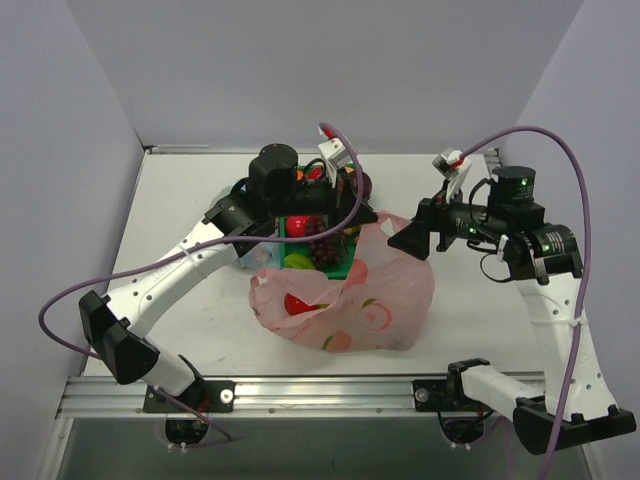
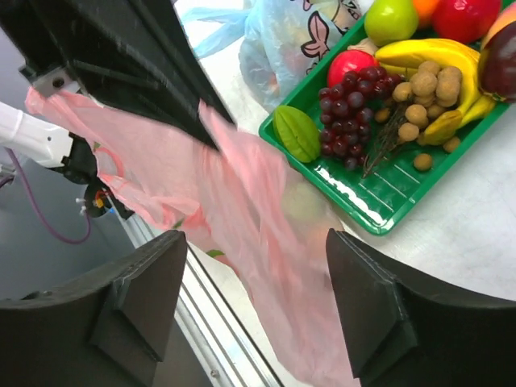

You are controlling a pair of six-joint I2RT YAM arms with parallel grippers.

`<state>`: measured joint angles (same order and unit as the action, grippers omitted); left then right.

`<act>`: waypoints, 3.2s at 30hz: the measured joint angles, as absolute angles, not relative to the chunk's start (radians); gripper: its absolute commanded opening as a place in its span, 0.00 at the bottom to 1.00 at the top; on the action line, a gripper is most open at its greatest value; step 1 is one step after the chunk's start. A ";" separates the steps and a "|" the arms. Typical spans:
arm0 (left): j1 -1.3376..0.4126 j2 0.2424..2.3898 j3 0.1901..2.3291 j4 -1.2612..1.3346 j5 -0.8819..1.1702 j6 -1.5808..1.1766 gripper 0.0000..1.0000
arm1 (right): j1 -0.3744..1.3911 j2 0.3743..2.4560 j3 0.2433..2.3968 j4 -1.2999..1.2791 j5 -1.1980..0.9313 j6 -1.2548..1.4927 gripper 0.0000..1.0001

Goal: Place the fake fruits into the plastic bag and tie a complex knot

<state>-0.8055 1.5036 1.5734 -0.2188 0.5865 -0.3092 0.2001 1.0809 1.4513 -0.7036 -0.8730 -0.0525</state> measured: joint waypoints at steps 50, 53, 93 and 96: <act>-0.353 0.911 1.264 -0.544 0.865 -0.098 0.84 | 0.332 0.908 0.942 -0.271 -0.656 0.202 0.00; -0.356 0.900 1.207 -0.580 0.841 -0.076 0.87 | 0.332 0.903 0.942 -0.279 -0.661 0.192 0.00; -1.077 1.319 0.788 -0.678 0.719 0.787 0.00 | 0.235 1.388 0.899 -0.286 -0.421 0.141 0.00; -1.077 1.346 0.758 -0.673 0.715 0.842 0.00 | 0.221 1.437 0.899 -0.281 -0.413 0.150 0.00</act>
